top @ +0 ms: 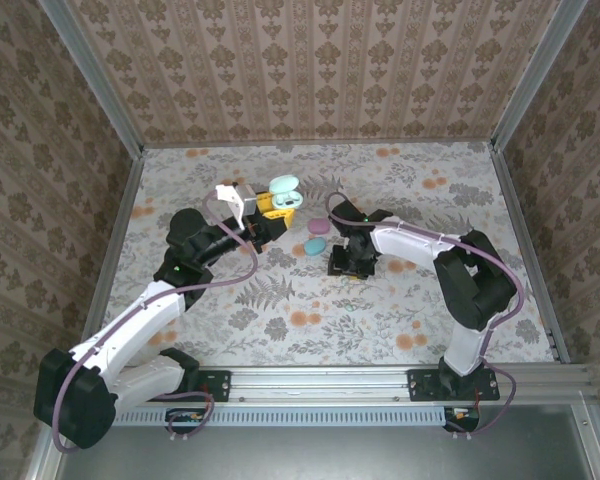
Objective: Insert the wireless bluetooth earbuds into the charging case
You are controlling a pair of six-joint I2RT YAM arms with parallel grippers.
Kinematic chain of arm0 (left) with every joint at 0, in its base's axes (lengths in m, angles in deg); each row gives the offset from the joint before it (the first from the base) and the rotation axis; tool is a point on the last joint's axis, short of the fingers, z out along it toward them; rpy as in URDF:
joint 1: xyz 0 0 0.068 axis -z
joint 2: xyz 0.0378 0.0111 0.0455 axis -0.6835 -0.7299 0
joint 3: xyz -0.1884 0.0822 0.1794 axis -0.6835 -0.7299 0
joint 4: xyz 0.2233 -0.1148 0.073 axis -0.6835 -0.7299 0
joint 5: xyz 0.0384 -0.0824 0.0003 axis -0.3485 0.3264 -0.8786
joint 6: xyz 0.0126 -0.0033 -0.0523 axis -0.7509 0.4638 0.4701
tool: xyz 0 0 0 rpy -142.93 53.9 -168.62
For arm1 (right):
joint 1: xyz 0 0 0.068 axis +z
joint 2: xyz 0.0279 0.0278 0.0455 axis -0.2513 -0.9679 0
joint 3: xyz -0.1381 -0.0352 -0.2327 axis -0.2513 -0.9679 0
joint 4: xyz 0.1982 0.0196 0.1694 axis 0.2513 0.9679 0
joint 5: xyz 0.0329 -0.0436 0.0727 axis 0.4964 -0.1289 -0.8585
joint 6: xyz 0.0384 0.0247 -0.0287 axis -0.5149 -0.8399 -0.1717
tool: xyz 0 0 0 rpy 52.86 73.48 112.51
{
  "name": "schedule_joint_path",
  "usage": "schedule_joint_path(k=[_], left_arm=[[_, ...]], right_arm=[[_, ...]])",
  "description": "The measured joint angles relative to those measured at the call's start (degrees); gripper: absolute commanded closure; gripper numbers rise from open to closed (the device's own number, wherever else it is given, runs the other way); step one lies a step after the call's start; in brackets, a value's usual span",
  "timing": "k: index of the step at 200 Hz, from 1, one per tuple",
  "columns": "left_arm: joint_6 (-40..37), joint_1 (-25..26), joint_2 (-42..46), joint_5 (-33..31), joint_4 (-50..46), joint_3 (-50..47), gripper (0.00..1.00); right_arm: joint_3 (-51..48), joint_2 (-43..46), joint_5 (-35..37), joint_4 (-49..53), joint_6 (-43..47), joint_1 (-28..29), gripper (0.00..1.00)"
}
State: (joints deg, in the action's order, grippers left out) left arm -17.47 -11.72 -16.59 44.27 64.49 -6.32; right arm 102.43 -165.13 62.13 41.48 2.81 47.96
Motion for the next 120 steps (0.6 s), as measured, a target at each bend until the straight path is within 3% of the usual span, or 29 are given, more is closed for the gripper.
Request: schedule_joint_path(k=[50,120], left_arm=[[-0.4,0.0,0.0,0.0,-0.3,0.0,0.75],[-1.0,0.0,1.0,-0.6,-0.8,0.0,0.75]], right_arm=[[3.0,-2.5,0.0,-0.6,4.6,0.0,0.58],[5.4,-7.2,-2.8,-1.4,7.0,0.0,0.58]])
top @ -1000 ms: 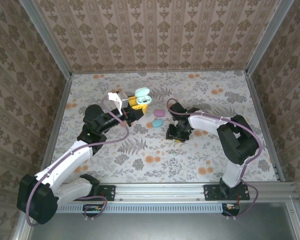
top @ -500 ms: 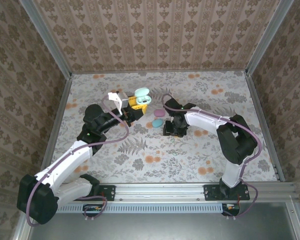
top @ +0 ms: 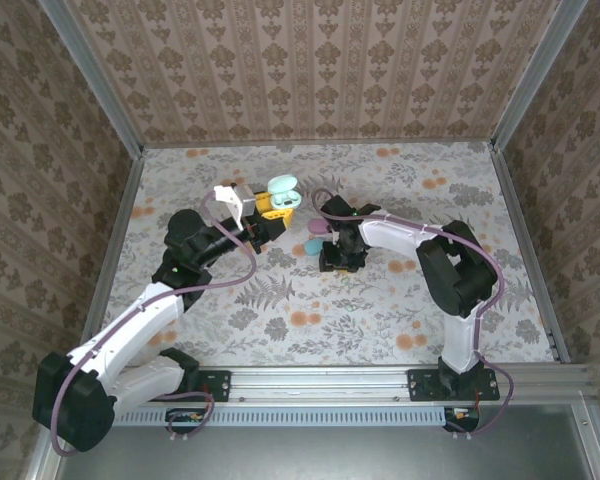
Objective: Insert the wireless bluetooth earbuds into the charging case
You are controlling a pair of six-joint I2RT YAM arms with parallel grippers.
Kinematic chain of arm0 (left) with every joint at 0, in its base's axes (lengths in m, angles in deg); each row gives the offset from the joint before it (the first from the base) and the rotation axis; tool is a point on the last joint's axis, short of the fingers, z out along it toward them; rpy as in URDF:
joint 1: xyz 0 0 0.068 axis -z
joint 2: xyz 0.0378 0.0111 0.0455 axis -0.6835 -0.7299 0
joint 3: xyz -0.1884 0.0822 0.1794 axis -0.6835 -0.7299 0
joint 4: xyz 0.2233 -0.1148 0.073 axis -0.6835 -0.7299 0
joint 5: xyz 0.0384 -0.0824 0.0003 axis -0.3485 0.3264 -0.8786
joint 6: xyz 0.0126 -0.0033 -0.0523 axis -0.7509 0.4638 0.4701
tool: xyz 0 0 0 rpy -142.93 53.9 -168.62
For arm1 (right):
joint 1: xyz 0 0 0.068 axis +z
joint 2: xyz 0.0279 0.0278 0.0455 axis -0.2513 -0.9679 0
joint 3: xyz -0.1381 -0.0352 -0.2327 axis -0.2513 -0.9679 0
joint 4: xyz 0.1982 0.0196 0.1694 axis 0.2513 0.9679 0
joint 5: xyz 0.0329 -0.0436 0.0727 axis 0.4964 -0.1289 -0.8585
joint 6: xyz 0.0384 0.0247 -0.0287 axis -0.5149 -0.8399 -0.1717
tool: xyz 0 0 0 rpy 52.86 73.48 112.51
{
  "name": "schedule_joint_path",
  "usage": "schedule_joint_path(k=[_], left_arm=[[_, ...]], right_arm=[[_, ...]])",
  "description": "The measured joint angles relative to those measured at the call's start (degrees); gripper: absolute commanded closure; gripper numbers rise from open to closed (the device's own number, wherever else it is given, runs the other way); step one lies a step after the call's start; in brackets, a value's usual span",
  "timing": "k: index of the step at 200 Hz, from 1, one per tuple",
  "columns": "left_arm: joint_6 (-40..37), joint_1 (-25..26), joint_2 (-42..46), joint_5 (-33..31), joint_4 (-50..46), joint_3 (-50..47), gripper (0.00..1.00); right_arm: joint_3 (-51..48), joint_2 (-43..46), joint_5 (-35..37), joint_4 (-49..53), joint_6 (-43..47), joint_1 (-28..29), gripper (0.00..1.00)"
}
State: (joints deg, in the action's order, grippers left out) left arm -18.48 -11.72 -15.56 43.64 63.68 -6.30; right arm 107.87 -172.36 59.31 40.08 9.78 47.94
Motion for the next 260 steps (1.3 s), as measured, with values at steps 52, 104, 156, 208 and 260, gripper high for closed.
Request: schedule_joint_path(k=[52,104,156,208,260], left_arm=[[0.0,0.0,0.0,0.0,0.0,0.0,0.75],[0.0,0.0,0.0,0.0,0.0,0.0,0.75],[0.0,0.0,0.0,0.0,0.0,0.0,0.75],[0.0,0.0,0.0,0.0,0.0,0.0,0.75],[0.0,0.0,0.0,0.0,0.0,0.0,0.75]], right_arm=[[-0.1,-0.2,0.7,1.4,0.6,-0.5,0.59],[-1.0,-0.1,1.3,2.4,1.5,-1.3,0.59],[-2.3,1.7,1.9,3.5,1.5,-1.3,0.59],[-5.3,3.6,2.9,3.9,1.3,-1.6,0.60],[-7.9,5.6,3.0,3.9,1.1,-1.6,0.59]])
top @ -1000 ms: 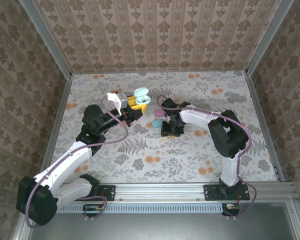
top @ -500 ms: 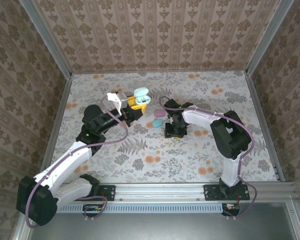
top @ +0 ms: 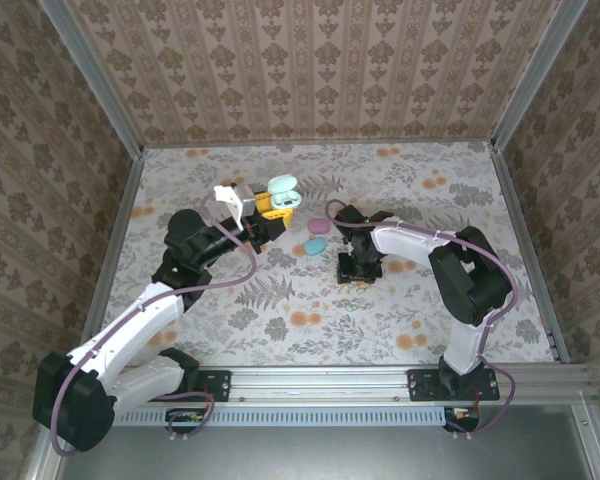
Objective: Insert the wireless bluetooth earbuds into the charging case
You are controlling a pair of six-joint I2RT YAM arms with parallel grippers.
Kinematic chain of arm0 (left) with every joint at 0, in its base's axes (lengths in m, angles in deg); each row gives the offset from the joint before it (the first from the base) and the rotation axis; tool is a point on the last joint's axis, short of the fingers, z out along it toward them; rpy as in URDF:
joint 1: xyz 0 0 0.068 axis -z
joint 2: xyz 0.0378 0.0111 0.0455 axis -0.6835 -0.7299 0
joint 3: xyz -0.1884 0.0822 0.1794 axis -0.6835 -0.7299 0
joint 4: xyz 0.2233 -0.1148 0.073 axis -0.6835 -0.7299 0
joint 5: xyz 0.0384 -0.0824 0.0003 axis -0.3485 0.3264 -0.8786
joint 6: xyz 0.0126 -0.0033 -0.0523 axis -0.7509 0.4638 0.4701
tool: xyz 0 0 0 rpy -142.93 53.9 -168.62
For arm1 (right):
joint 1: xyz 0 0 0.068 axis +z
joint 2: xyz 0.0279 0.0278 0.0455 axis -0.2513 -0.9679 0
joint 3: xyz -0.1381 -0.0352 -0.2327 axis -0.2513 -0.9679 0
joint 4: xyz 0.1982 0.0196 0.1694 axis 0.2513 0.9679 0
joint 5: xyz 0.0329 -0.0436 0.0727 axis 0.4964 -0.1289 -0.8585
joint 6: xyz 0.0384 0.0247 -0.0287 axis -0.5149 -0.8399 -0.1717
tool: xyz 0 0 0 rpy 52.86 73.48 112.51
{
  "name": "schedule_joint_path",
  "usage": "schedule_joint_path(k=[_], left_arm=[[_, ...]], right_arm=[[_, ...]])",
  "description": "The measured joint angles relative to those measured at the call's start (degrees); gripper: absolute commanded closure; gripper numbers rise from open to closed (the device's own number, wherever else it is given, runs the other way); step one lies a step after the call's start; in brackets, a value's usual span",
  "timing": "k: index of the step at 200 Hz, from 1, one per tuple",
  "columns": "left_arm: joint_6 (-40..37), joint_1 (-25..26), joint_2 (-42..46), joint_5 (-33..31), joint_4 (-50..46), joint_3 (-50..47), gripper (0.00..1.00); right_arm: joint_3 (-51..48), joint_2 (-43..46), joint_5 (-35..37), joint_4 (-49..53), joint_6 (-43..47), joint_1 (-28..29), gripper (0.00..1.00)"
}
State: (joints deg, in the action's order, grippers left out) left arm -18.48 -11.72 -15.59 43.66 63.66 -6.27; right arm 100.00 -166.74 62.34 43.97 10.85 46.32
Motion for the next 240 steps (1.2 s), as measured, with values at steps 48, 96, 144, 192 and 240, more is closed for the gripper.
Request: schedule_joint_path(k=[48,96,144,192,240], left_arm=[[0.0,0.0,0.0,0.0,0.0,0.2,0.75],[0.0,0.0,0.0,0.0,0.0,0.2,0.74],[0.0,0.0,0.0,0.0,0.0,0.2,0.75],[-0.1,0.0,0.0,0.0,0.0,0.2,0.74],[-0.5,0.0,0.0,0.0,-0.1,0.3,0.74]], right_arm=[[0.4,0.1,-1.4,0.5,1.3,0.4,0.59],[2.0,-0.2,-4.7,1.2,4.3,2.9,0.59],[2.6,-0.2,-3.1,2.0,4.3,3.7,0.59],[-1.7,7.5,-0.6,0.7,-0.2,0.6,0.59],[-2.3,5.2,-0.2,0.3,-1.2,-0.3,0.59]])
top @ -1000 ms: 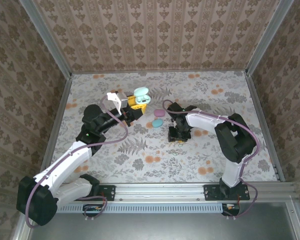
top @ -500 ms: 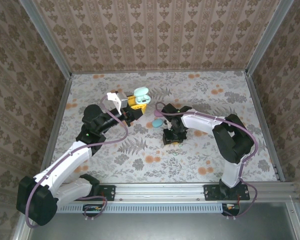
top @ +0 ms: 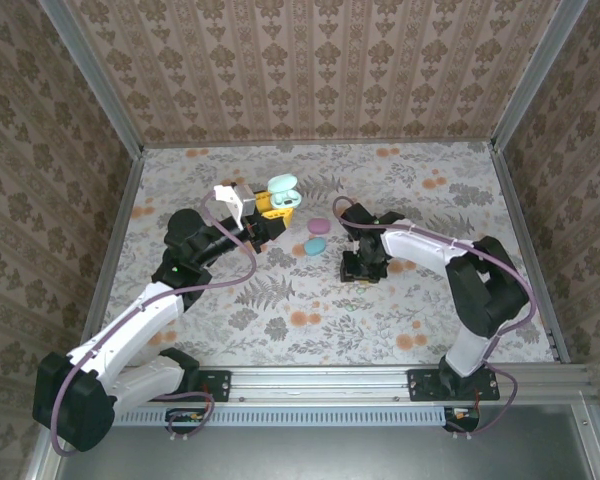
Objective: Insert the wireless bluetooth earbuds into the charging case
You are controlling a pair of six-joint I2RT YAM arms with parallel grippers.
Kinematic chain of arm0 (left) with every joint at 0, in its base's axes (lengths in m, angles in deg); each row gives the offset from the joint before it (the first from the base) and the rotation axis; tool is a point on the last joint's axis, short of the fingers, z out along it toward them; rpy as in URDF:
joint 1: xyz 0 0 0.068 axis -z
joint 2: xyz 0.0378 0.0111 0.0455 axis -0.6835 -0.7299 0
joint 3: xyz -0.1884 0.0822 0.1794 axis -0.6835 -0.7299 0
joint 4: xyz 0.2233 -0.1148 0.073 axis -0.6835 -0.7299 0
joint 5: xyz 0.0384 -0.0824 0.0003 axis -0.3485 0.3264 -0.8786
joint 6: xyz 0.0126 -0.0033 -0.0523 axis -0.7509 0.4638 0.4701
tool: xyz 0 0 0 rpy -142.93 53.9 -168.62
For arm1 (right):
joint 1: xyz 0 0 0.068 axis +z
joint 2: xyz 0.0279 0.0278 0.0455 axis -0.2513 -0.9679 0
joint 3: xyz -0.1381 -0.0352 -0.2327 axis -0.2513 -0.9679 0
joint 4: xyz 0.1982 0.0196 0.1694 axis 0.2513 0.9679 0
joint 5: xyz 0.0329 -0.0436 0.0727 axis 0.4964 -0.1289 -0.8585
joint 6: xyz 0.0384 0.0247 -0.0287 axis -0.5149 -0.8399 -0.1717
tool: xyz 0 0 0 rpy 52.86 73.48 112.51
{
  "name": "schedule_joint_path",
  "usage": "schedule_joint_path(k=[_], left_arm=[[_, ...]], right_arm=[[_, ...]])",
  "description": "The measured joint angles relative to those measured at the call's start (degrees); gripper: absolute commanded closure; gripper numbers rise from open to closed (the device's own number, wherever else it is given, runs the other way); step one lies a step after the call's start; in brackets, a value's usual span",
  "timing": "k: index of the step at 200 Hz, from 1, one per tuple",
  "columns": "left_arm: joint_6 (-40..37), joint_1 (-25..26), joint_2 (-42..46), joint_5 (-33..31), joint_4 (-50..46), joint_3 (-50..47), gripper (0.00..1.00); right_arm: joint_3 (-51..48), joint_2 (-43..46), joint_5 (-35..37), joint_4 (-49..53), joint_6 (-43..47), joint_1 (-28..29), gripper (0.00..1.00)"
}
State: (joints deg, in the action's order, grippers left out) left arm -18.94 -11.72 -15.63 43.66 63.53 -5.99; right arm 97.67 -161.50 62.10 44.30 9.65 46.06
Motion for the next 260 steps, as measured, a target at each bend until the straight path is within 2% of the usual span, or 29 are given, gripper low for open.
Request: schedule_joint_path(k=[34,124,165,195,260], left_arm=[[-0.2,0.0,0.0,0.0,-0.5,0.3,0.75],[-0.4,0.0,0.1,0.0,-0.9,0.4,0.74],[-0.4,0.0,0.1,0.0,-0.9,0.4,0.75],[-0.4,0.0,0.1,0.0,-0.9,0.7,0.74],[-0.4,0.0,0.1,0.0,-1.0,0.7,0.75]], right_arm=[[1.9,-4.2,0.0,0.2,0.2,0.2,0.59],[3.5,-5.6,-5.2,3.1,5.6,3.4,0.59],[3.4,-3.6,-4.6,3.3,5.6,3.5,0.59],[3.4,-1.2,-1.3,3.2,4.1,2.4,0.59],[3.4,-4.3,0.2,3.2,3.3,0.7,0.59]])
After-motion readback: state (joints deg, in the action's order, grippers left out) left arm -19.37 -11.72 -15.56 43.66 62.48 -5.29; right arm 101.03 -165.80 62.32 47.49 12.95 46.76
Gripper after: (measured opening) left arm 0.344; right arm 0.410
